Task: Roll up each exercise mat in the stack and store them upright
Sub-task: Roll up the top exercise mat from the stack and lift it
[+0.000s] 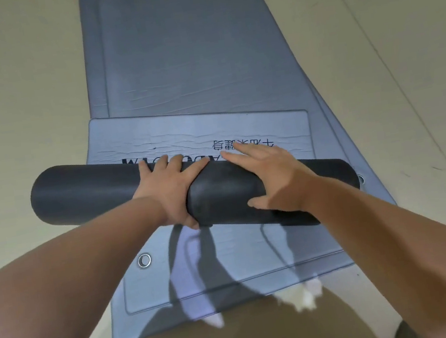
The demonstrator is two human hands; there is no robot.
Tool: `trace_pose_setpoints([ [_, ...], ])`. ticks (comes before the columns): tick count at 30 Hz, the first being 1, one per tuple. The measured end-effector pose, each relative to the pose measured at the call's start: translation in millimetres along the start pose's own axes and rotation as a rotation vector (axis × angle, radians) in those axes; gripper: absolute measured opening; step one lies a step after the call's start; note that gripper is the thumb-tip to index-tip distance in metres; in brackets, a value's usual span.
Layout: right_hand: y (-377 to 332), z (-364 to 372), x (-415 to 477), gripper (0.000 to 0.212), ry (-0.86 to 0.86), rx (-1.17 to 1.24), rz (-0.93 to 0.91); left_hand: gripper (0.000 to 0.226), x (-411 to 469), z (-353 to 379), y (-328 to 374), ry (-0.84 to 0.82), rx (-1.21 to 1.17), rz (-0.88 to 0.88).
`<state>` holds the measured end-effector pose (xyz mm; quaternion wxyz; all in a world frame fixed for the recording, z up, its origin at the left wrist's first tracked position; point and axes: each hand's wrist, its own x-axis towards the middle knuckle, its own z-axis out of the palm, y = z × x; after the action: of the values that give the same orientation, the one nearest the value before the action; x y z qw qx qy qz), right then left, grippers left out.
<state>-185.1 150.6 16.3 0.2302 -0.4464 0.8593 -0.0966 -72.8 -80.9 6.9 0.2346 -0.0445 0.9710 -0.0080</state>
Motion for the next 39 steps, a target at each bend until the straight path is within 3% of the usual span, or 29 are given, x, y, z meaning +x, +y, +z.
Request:
trace_pose_setpoints([
  [2,-9.6,17.2,-7.6,0.098,0.143,-0.069,-0.060,0.146,15.9,-12.2,-4.5,-0.076,-0.033,-0.030],
  [4,-25.6,43.2,-14.0,0.095,0.243,-0.191,-0.034,0.148,25.8,-22.3,-5.3,-0.139,-0.059,-0.060],
  [7,-40.6,69.7,-15.8,0.108,0.136,-0.334,0.109,0.149,28.3,-24.0,-3.5,-0.133,-0.071,-0.091],
  [10,-31.0,58.8,1.2,0.113,0.054,-0.355,0.159,0.143,19.6,-20.4,-6.4,0.005,-0.114,-0.104],
  [13,-12.1,33.8,31.8,0.113,0.007,-0.283,0.181,0.116,10.4,-12.6,-5.9,0.215,-0.131,-0.095],
  [16,1.7,13.9,56.2,0.106,0.013,-0.206,0.200,0.096,8.0,0.1,12.2,0.167,-0.070,-0.122],
  [20,2.4,16.7,63.1,0.091,0.173,-0.268,0.199,0.136,27.7,-1.9,19.3,0.038,-0.107,-0.170],
  [23,-1.7,37.6,51.2,0.092,0.366,-0.323,0.120,0.143,56.4,-12.8,8.9,0.043,-0.103,-0.153],
  [26,2.1,30.1,56.4,0.134,0.088,-0.406,0.175,0.146,83.5,-21.7,-0.7,0.039,-0.114,-0.168],
  [29,14.7,3.6,84.3,0.152,-0.035,-0.431,0.245,0.139,89.5,-20.3,-7.0,0.174,-0.099,-0.136],
  [32,30.7,-30.3,118.1,0.151,-0.093,-0.293,0.240,0.127,83.2,-4.2,-4.0,0.295,0.000,-0.100],
  [39,43.4,-61.2,144.5,0.135,-0.174,-0.150,0.228,0.132,89.1,-12.1,-4.3,0.256,-0.041,-0.153],
])
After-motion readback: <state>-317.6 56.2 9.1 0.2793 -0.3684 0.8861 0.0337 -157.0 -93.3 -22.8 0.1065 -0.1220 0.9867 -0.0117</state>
